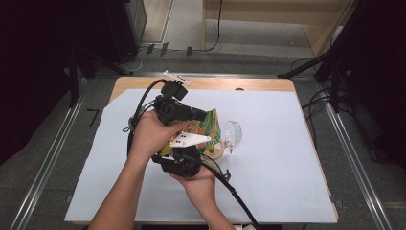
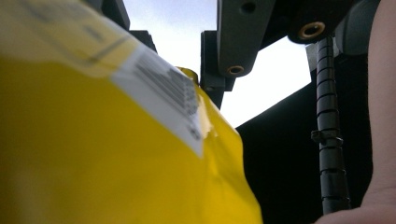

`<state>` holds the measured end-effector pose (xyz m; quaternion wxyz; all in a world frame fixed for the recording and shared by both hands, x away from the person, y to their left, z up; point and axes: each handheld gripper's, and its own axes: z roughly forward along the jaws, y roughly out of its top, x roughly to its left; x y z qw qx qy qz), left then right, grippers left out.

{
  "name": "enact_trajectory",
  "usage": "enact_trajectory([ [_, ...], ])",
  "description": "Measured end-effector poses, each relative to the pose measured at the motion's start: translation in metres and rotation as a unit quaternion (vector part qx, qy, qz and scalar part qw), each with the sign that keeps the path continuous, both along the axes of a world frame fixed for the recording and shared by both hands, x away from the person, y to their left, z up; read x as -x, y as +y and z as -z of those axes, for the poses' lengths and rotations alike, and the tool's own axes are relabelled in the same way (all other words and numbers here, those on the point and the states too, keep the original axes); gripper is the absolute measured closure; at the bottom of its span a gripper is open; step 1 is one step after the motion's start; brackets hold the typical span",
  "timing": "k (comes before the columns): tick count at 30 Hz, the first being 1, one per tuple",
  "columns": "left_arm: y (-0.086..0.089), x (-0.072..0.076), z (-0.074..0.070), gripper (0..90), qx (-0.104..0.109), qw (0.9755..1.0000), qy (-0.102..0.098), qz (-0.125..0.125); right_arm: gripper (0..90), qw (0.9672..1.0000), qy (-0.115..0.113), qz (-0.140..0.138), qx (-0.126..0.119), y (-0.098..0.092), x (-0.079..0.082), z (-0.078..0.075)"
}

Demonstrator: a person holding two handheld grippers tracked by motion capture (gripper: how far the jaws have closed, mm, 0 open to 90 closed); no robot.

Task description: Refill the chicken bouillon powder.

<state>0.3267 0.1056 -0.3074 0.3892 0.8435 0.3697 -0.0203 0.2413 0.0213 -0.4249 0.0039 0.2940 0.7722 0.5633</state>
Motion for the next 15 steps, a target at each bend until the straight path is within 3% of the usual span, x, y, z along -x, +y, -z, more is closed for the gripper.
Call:
enact_trajectory([
  [15, -0.0007, -0.0027, 0.003, 81.7, 0.002, 1.0, 0.004, -0.002, 72.3, 1.0, 0.002, -0.003, 0.003, -0.0028, 0.0002, -0.0003],
])
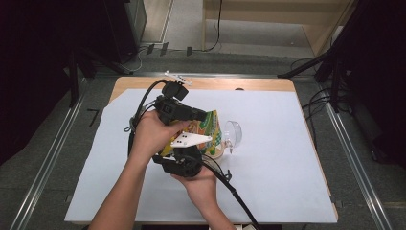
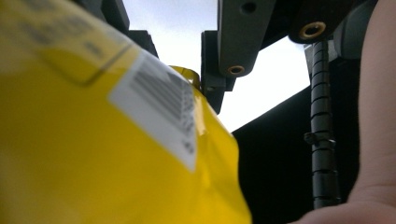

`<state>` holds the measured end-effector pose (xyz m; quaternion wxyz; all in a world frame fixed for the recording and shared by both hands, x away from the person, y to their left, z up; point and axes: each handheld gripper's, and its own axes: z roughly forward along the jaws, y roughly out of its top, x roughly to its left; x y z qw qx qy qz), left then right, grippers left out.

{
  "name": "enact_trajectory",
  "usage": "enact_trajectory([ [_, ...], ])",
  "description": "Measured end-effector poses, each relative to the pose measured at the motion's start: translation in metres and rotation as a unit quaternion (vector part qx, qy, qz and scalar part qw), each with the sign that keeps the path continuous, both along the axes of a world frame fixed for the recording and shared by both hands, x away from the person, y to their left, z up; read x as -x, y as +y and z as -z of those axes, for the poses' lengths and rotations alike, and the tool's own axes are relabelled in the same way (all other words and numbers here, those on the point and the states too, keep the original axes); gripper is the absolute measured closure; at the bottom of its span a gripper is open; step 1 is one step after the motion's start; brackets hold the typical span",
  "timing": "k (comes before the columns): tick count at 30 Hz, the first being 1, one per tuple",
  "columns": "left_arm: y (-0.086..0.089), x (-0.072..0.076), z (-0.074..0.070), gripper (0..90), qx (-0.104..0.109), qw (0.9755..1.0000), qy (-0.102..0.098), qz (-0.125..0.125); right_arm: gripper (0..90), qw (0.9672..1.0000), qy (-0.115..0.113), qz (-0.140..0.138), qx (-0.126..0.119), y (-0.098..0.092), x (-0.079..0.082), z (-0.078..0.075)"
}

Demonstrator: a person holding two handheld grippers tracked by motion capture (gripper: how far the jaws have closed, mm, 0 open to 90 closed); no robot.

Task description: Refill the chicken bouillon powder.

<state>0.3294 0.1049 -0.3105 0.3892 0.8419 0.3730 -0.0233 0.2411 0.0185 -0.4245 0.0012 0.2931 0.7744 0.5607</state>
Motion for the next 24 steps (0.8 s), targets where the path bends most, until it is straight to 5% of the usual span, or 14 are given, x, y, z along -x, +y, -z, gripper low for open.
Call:
enact_trajectory([
  [13, 0.0039, -0.0031, 0.001, 80.6, 0.005, 0.9999, 0.01, -0.004, 72.1, 0.9997, 0.02, -0.013, 0.009, 0.0005, 0.001, -0.0063],
  [24, 0.0095, -0.0056, 0.0009, 80.8, 0.011, 0.9997, 0.019, -0.008, 71.8, 0.9997, 0.012, -0.009, 0.021, 0.0046, 0.002, -0.0089],
])
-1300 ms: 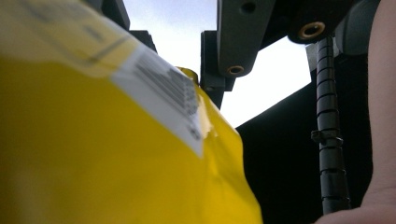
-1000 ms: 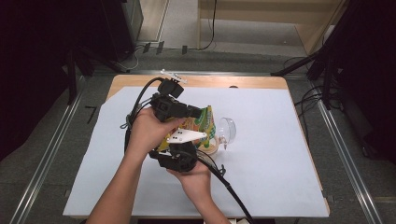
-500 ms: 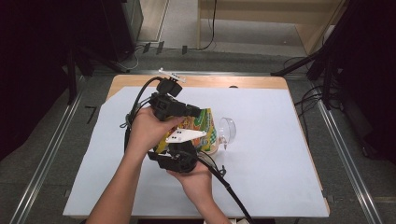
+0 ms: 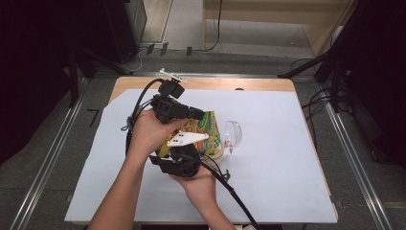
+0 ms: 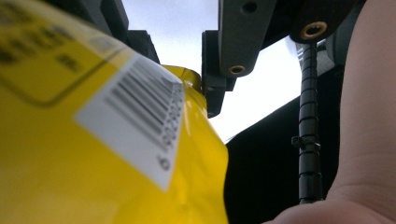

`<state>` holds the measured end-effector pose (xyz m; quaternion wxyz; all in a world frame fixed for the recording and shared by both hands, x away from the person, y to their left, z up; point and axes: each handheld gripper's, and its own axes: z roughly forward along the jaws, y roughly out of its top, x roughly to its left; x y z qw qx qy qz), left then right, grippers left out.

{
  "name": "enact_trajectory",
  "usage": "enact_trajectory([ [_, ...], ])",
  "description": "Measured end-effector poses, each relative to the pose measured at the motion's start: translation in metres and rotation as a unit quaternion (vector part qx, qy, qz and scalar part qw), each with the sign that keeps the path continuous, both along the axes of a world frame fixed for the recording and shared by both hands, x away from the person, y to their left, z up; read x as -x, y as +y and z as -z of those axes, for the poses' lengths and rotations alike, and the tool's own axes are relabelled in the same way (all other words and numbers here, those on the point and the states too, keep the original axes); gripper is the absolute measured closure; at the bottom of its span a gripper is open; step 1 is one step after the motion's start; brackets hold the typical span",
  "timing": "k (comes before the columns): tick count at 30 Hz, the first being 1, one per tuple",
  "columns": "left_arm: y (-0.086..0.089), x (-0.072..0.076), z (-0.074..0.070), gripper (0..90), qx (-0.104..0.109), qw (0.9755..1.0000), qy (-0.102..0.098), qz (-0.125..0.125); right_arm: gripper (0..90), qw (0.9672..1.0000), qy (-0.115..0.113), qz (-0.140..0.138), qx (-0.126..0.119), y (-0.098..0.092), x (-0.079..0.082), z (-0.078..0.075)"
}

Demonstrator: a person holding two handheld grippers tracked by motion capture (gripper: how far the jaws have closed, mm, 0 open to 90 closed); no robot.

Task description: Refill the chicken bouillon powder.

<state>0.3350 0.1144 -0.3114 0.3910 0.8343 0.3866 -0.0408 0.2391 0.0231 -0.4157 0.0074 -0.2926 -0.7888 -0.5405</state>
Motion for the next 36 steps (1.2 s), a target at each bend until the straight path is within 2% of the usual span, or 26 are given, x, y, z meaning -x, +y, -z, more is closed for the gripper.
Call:
enact_trajectory([
  [13, 0.0038, -0.0034, 0.0028, 80.3, 0.014, 0.9998, 0.012, -0.004, 72.3, 0.9998, -0.005, -0.004, 0.017, 0.0001, -0.0012, -0.0011],
  [19, 0.0046, -0.0031, 0.002, 80.2, 0.017, 0.9998, 0.012, -0.004, 72.2, 0.9999, -0.002, -0.011, 0.008, -0.0027, -0.0027, -0.0005],
  [26, 0.0063, -0.0038, 0.0021, 80.0, 0.022, 0.9997, 0.012, -0.005, 72.1, 0.9998, -0.011, -0.013, 0.012, -0.0039, -0.0024, 0.0],
  [36, 0.0086, -0.0035, 0.0011, 80.3, 0.017, 0.9998, 0.01, -0.01, 72.0, 0.9998, -0.011, -0.014, 0.006, -0.0018, -0.0023, -0.0003],
])
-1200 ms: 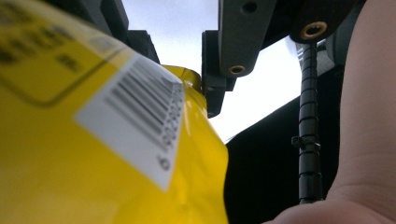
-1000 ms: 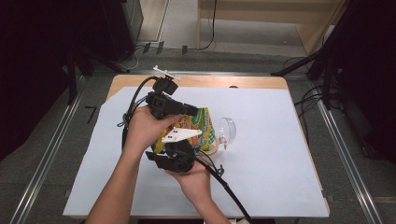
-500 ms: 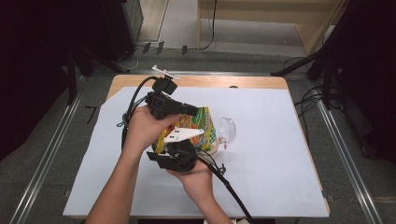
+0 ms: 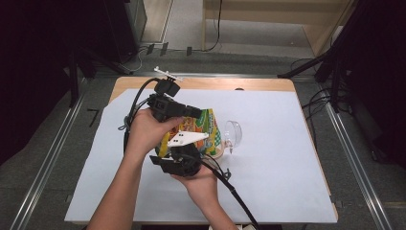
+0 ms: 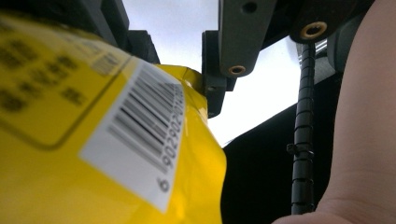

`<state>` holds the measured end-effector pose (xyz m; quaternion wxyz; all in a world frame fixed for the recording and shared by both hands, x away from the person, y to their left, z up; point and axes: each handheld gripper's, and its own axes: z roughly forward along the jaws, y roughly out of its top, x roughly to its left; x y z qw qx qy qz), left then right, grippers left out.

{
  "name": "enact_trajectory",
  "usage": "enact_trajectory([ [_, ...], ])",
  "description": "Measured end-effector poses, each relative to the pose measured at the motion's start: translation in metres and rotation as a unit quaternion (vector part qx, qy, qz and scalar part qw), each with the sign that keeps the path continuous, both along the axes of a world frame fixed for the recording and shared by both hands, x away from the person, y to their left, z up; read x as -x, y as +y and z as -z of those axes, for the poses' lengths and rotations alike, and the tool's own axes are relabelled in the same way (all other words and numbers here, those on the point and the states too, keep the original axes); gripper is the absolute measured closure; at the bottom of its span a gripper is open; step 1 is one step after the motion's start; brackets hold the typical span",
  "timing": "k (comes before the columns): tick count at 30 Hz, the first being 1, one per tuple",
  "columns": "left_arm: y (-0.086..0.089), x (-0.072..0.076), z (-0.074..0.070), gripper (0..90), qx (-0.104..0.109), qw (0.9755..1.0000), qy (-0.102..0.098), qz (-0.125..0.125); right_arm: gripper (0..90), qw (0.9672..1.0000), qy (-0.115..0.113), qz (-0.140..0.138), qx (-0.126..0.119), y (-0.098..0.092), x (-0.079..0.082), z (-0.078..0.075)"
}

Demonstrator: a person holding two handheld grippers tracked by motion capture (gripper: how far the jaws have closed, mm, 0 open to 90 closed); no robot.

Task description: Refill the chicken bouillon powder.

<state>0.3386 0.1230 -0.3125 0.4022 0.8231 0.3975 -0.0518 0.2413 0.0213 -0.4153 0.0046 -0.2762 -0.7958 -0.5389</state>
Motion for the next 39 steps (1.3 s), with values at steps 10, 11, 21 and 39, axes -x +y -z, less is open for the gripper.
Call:
enact_trajectory([
  [10, 0.006, -0.002, 0.0, 80.1, 0.004, 1.0, 0.001, -0.007, 71.3, 0.9999, -0.001, -0.005, 0.012, 0.001, -0.001, -0.003],
  [11, 0.006, -0.002, 0.0, 80.1, 0.003, 1.0, 0.0, -0.008, 71.3, 0.9999, -0.001, -0.007, 0.015, 0.001, -0.001, -0.003],
  [21, -0.001, 0.001, 0.001, 80.2, -0.01, 0.9999, -0.002, -0.006, 71.2, 0.9996, 0.021, -0.012, 0.017, 0.002, -0.004, -0.002],
  [39, -0.007, 0.006, -0.003, 82.2, -0.021, 0.9994, -0.023, -0.013, 70.8, 0.9998, 0.019, 0.002, -0.001, 0.0, 0.003, -0.003],
])
